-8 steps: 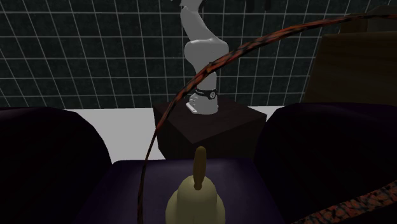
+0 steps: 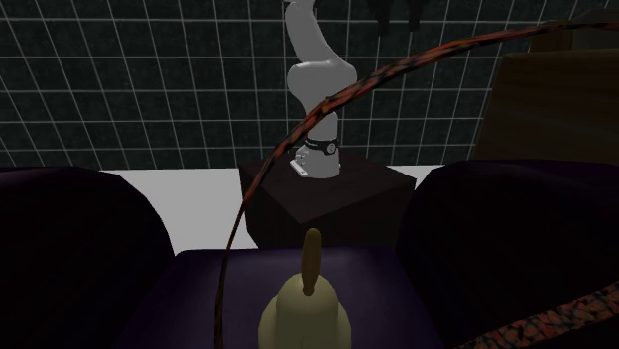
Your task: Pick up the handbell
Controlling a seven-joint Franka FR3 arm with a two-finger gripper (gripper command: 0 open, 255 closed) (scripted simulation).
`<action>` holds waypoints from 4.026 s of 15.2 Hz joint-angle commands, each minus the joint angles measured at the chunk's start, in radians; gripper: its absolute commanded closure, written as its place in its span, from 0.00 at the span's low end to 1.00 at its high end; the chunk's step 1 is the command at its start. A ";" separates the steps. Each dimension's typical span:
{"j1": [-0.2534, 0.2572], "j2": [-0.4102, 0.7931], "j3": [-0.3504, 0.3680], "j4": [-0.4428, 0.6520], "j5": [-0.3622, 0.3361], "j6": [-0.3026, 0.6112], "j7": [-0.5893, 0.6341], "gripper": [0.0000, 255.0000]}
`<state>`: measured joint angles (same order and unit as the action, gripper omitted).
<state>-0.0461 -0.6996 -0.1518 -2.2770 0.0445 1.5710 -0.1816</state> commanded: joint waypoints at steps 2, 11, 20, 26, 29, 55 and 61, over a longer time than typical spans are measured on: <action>-0.010 0.064 -0.042 -0.003 -0.026 0.059 -0.050 0.00; -0.033 0.324 -0.175 0.077 -0.062 0.217 -0.208 0.00; -0.059 0.643 -0.287 0.255 -0.002 0.326 -0.383 0.00; -0.111 0.880 -0.324 0.431 0.086 0.352 -0.501 0.00; -0.152 1.003 -0.327 0.540 0.132 0.349 -0.551 0.00; -0.220 1.185 -0.312 0.673 0.197 0.379 -0.609 1.00; -0.218 1.159 -0.319 0.716 0.182 0.311 -0.599 1.00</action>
<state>-0.2655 0.4646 -0.4701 -1.5667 0.2290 1.8925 -0.7823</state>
